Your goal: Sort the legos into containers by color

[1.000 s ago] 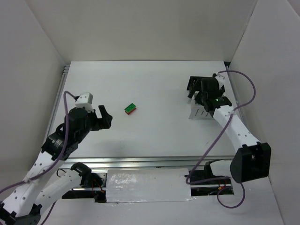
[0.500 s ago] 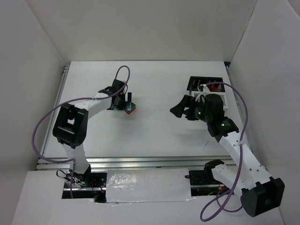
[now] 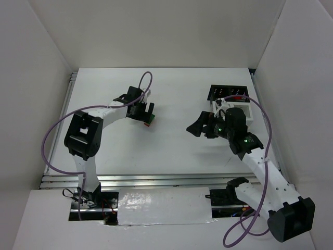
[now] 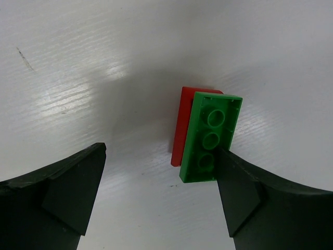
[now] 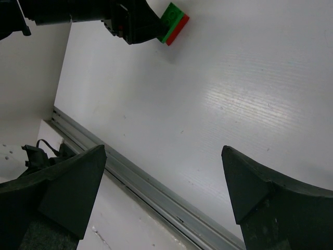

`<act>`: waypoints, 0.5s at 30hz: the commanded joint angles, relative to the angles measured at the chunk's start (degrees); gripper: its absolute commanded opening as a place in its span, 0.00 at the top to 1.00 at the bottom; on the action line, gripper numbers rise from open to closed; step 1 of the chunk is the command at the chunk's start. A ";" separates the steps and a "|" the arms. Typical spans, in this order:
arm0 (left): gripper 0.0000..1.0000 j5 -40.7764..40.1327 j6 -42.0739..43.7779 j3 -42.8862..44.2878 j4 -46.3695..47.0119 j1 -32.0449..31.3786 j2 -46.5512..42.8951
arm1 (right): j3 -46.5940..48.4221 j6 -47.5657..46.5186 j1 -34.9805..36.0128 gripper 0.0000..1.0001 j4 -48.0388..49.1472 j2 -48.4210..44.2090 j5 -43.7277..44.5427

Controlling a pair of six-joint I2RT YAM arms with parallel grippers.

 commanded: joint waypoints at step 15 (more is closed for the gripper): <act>0.01 -8.10 -4.06 1.91 1.04 -5.37 -8.37 | -1.24 -0.91 1.55 0.00 4.11 1.69 -1.13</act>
